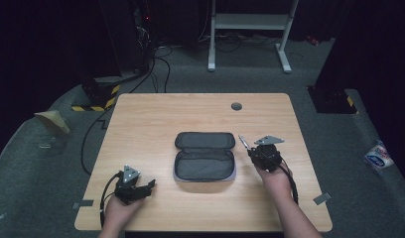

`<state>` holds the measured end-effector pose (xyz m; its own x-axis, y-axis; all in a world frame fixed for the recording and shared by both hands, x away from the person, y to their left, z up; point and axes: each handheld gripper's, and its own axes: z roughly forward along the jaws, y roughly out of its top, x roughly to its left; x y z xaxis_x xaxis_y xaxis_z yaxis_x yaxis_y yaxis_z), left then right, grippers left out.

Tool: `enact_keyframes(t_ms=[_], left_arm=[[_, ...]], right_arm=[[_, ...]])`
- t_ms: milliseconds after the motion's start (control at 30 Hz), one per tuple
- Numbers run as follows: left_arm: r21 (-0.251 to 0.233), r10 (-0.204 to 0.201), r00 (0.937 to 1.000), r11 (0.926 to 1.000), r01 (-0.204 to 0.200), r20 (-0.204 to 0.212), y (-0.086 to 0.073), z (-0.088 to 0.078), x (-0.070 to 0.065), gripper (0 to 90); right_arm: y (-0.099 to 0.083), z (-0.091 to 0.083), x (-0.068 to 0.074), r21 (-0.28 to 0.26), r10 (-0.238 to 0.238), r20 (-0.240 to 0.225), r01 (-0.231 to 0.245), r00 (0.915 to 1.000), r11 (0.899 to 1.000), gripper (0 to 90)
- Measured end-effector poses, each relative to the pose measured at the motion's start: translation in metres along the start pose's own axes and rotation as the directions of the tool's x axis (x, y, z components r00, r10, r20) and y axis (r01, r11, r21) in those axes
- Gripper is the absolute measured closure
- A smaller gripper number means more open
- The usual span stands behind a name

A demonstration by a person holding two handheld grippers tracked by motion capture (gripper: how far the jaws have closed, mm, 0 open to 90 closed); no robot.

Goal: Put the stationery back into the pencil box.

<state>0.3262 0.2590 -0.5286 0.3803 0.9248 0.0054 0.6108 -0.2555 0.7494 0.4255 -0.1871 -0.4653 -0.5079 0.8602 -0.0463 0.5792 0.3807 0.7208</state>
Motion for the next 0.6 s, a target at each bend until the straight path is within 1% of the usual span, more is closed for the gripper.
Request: enact_keyframes(t_ms=[133, 267, 333, 367, 600], left_arm=[[0.0, 0.0, 1.0, 1.0, 0.0, 0.0, 0.0, 0.0, 0.0, 26.9], [0.0, 0.0, 1.0, 1.0, 0.0, 0.0, 0.0, 0.0, 0.0, 26.9], [0.0, 0.0, 1.0, 1.0, 0.0, 0.0, 0.0, 0.0, 0.0, 26.9], [0.0, 0.002, 1.0, 1.0, -0.002, 0.0, 0.0, 0.0, 0.0, 26.9], [0.0, 0.0, 1.0, 1.0, 0.0, 0.0, 0.0, 0.0, 0.0, 26.9]], right_arm=[[0.007, -0.004, 0.005, -0.02, -0.024, -0.02, 0.023, 0.9995, 1.0, 78.6], [0.015, -0.006, 0.014, -0.044, -0.055, -0.036, 0.053, 0.9979, 0.998, 78.6], [0.017, -0.006, 0.019, -0.047, -0.06, -0.044, 0.058, 0.9972, 0.997, 78.6], [0.019, -0.006, 0.022, -0.05, -0.072, -0.048, 0.069, 0.9963, 0.996, 78.6], [0.028, -0.003, 0.036, -0.075, -0.114, -0.08, 0.108, 0.9903, 0.991, 78.6]])
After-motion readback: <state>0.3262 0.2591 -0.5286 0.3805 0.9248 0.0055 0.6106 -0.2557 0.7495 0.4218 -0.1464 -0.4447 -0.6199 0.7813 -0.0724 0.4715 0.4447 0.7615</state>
